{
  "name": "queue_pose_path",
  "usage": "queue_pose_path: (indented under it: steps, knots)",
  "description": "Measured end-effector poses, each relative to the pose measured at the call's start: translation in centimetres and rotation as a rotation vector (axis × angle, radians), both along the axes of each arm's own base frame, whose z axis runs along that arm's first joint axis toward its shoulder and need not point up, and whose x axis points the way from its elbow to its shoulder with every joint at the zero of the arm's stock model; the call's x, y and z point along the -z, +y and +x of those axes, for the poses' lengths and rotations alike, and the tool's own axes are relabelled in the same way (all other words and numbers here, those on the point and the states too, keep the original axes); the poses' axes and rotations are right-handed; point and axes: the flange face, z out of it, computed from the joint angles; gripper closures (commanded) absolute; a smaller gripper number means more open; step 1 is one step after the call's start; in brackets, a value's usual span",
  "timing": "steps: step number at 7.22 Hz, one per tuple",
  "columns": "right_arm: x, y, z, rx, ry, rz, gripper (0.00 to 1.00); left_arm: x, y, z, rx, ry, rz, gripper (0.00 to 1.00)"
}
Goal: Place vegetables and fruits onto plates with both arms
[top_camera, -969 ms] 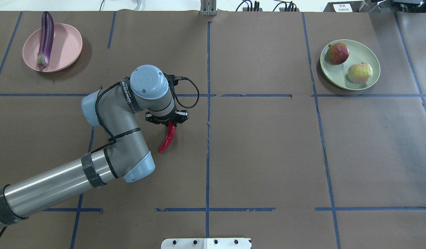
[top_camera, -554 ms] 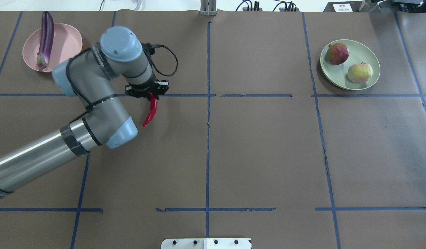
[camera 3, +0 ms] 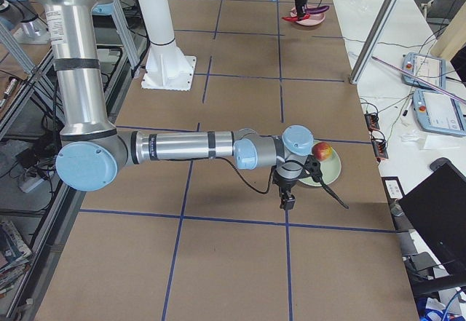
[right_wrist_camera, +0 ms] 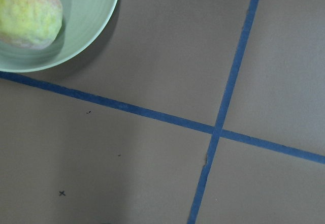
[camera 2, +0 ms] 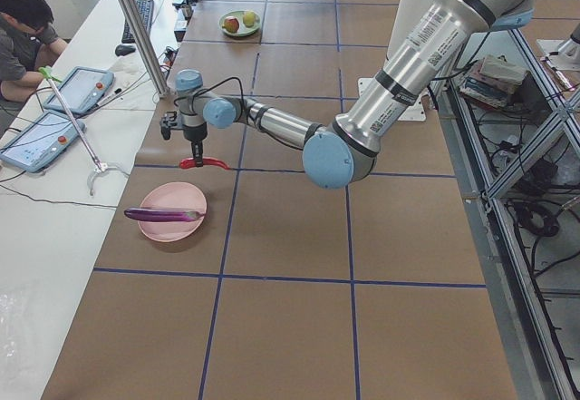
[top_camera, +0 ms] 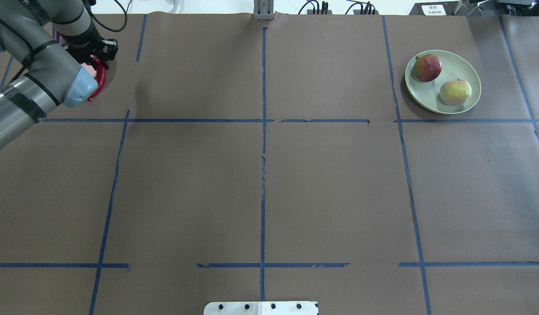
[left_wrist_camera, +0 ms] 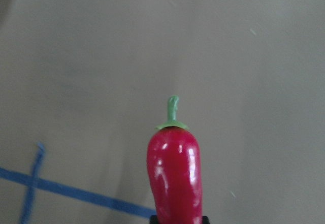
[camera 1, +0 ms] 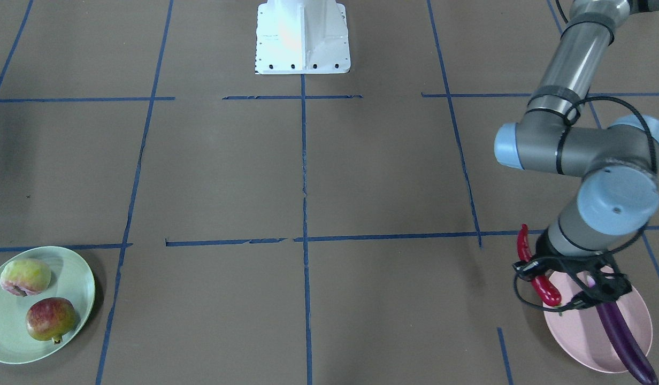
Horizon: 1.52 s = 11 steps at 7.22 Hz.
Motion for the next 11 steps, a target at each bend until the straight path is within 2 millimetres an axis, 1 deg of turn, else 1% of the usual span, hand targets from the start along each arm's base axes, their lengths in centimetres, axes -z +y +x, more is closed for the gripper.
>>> queue_pose_path:
  steps: [1,2,3,4,5,6,7,8,9,10,11]
  knots:
    - [0.0,0.0,0.0,0.0,0.0,0.0,0.0,-3.6,-1.6,-2.0,-0.012,-0.022,0.009,0.84]
    - [0.0,0.0,0.0,-0.001,0.0,0.0,0.0,-6.6,-2.7,-3.0,-0.01,-0.041,0.023,0.01]
    - [0.0,0.0,0.0,-0.001,0.0,-0.001,0.0,-8.1,-3.7,-3.2,-0.01,-0.061,0.04,0.0]
    - [0.0,0.0,0.0,-0.001,0.0,0.0,0.0,-8.3,-4.4,-3.3,-0.035,-0.072,0.068,0.0]
    - [0.0,0.0,0.0,0.0,0.0,0.001,0.0,-8.2,-4.7,-3.9,-0.083,-0.064,0.1,0.0]
    - [0.0,0.0,0.0,-0.002,0.001,-0.002,0.0,-8.3,-4.8,-5.6,-0.143,-0.032,0.129,0.0]
    - [-0.4,0.4,0.1,-0.003,0.002,-0.012,0.0,-8.9,-4.5,-8.4,-0.205,0.016,0.165,0.0]
    - [-1.3,1.2,0.5,-0.009,0.004,-0.028,0.0,-10.1,-3.4,-11.9,-0.24,0.066,0.193,0.0]
    - [-2.4,2.1,1.4,-0.026,0.005,-0.049,0.0,-11.4,-1.9,-15.8,-0.261,0.106,0.223,0.0]
    - [-3.2,3.0,2.7,-0.048,0.001,-0.066,0.0,-12.3,-0.5,-19.0,-0.285,0.125,0.254,0.0]
    - [-3.8,4.0,4.4,-0.076,-0.016,-0.08,0.0,-12.2,0.4,-22.3,-0.301,0.131,0.272,0.0]
